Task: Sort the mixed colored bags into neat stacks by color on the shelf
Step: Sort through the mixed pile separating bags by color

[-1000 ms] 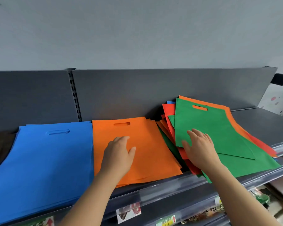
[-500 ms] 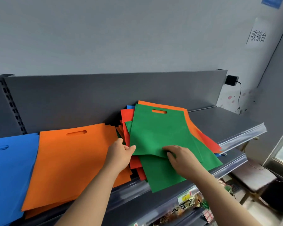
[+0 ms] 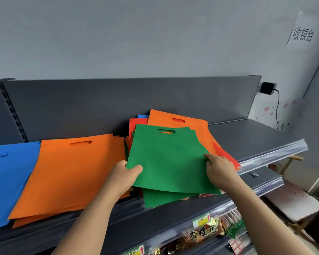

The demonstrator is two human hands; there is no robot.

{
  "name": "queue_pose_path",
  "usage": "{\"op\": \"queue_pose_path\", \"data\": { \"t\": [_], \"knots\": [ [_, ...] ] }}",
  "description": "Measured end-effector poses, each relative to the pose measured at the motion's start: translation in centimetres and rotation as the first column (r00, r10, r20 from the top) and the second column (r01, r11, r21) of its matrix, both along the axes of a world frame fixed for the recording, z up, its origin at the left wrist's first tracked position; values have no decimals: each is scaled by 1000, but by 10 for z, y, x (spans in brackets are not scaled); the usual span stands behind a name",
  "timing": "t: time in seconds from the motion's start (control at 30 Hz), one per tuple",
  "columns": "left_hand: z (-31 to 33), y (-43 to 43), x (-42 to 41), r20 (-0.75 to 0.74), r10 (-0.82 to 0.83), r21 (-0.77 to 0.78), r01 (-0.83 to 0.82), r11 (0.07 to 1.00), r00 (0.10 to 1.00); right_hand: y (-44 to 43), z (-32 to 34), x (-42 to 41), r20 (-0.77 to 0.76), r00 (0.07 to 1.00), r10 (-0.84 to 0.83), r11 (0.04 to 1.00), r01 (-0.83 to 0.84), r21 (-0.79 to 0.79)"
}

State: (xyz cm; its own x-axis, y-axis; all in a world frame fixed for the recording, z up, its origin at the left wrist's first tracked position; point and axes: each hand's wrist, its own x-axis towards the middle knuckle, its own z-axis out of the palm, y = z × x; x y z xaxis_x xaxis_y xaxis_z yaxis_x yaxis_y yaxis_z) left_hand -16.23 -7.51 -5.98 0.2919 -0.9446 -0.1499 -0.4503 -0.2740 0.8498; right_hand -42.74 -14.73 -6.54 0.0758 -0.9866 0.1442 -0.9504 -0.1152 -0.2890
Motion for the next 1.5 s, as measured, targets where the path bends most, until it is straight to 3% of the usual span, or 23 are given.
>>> {"op": "queue_pose_path", "data": {
  "t": [0.2,0.67,0.97,1.37,1.5],
  "knots": [
    [-7,0,-11,-81,75,-44,-79,996,994,7,7,-4,2,999,-54,997,54,63],
    [-7,19,-12,-93,119,-249,-139,958,988,21,18,12,443,895,46,992,9,-123],
    [8,40,30,-129,315,-412,-340,845,940,25,25,56,404,891,206,979,-183,-95],
    [7,118,139,-128,457,-416,-466,781,880,48,30,190,395,805,443,895,-376,-240],
    [12,159,189,-60,523,-417,-497,761,850,73,33,256,399,762,509,860,-441,-255]
  ]
}}
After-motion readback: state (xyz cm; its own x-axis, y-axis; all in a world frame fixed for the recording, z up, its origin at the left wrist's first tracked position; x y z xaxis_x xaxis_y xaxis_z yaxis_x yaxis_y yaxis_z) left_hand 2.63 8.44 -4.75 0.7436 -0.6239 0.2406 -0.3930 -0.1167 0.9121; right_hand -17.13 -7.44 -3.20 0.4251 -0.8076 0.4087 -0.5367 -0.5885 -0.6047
